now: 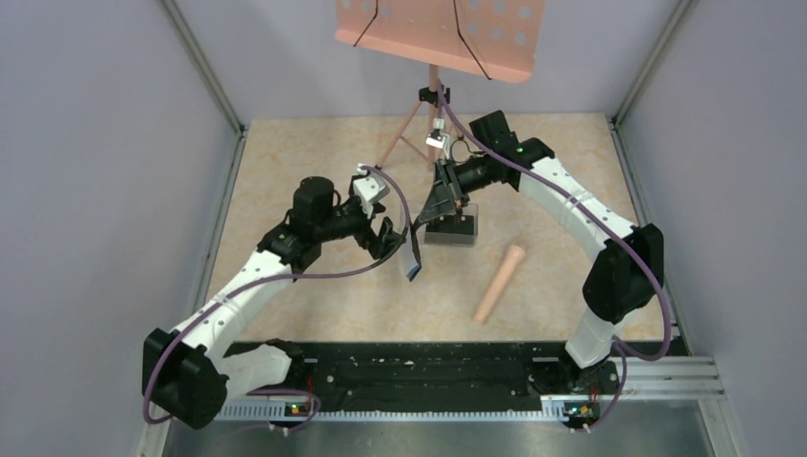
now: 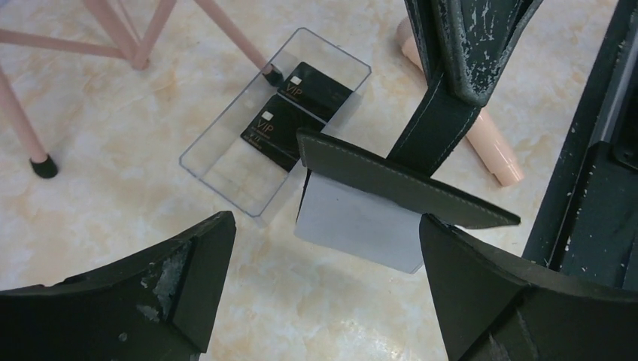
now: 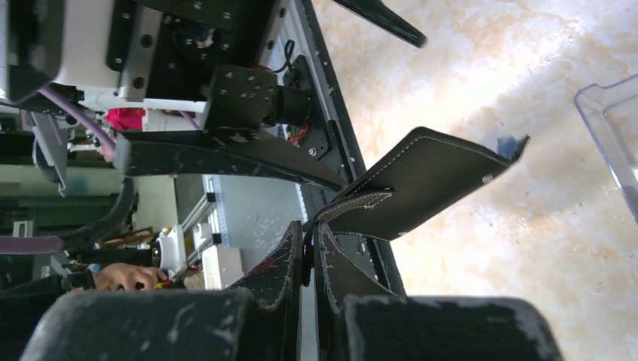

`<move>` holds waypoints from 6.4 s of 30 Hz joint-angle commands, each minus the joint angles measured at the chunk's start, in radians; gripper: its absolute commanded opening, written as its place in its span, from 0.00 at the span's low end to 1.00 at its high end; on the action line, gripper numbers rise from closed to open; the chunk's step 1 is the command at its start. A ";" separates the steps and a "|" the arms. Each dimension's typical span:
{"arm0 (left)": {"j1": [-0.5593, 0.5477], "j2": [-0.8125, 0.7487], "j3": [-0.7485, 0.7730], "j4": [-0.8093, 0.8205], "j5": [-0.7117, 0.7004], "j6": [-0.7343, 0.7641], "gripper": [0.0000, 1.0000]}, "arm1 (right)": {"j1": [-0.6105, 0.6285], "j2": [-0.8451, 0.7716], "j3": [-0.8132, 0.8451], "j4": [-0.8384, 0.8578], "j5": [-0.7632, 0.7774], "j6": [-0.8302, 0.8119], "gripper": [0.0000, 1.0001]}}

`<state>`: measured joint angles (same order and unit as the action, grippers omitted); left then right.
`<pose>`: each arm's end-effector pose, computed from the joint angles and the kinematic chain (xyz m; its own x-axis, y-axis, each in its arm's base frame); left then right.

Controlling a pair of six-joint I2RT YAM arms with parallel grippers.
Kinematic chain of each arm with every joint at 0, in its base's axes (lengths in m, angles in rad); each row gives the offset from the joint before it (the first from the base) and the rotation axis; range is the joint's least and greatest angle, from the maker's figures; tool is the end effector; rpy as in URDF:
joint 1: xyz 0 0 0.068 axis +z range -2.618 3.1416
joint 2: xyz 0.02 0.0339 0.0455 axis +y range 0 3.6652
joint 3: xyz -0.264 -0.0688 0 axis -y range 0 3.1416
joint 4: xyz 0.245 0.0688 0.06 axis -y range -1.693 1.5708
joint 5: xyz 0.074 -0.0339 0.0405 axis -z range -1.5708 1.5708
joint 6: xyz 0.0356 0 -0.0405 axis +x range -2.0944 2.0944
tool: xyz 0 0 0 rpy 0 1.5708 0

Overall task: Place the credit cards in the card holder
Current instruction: Open the card holder, then turn over the card slot in the card holder.

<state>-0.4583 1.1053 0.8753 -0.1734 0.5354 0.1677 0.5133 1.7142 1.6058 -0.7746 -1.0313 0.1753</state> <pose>0.2161 -0.1269 0.3109 -0.2133 0.2653 -0.9403 0.8488 0.5268 -0.0439 0.3042 0.2065 0.3366 -0.7895 -0.3422 -0.5095 -0.5982 0.2435 0.7635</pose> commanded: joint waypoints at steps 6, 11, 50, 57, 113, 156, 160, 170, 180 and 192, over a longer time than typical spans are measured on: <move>0.003 0.100 0.057 0.149 0.226 0.093 0.97 | 0.009 -0.069 0.008 0.008 -0.105 -0.019 0.00; -0.001 0.145 0.081 0.197 0.312 0.066 0.98 | 0.011 -0.053 0.003 0.008 -0.121 -0.021 0.00; 0.010 0.143 0.157 -0.047 0.368 0.138 0.00 | -0.071 -0.108 -0.042 0.050 0.109 -0.009 0.71; 0.025 0.133 0.164 -0.014 0.444 0.065 0.00 | -0.078 -0.147 -0.094 0.064 -0.005 -0.045 0.76; 0.079 0.195 0.201 -0.237 -0.048 -0.630 0.92 | -0.127 -0.190 -0.202 0.361 0.234 0.245 0.00; 0.037 0.383 0.224 -0.111 -0.003 -0.700 0.66 | -0.132 -0.153 -0.265 0.399 0.168 0.293 0.00; 0.038 0.363 0.216 -0.114 -0.002 -0.700 0.64 | -0.133 -0.153 -0.274 0.399 0.165 0.291 0.00; 0.042 0.350 0.217 -0.059 0.057 -0.710 0.65 | -0.133 -0.146 -0.284 0.401 0.101 0.286 0.00; 0.082 0.338 0.187 0.042 0.123 -0.785 0.70 | -0.133 -0.142 -0.277 0.405 0.038 0.291 0.00; 0.148 0.320 0.116 0.221 0.234 -0.899 0.75 | -0.134 -0.139 -0.322 0.547 -0.020 0.439 0.00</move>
<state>-0.3172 1.4445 0.9951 -0.0925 0.6903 -0.6807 0.3878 1.5795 1.3060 -0.3313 -0.9936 0.5415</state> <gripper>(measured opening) 0.742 0.015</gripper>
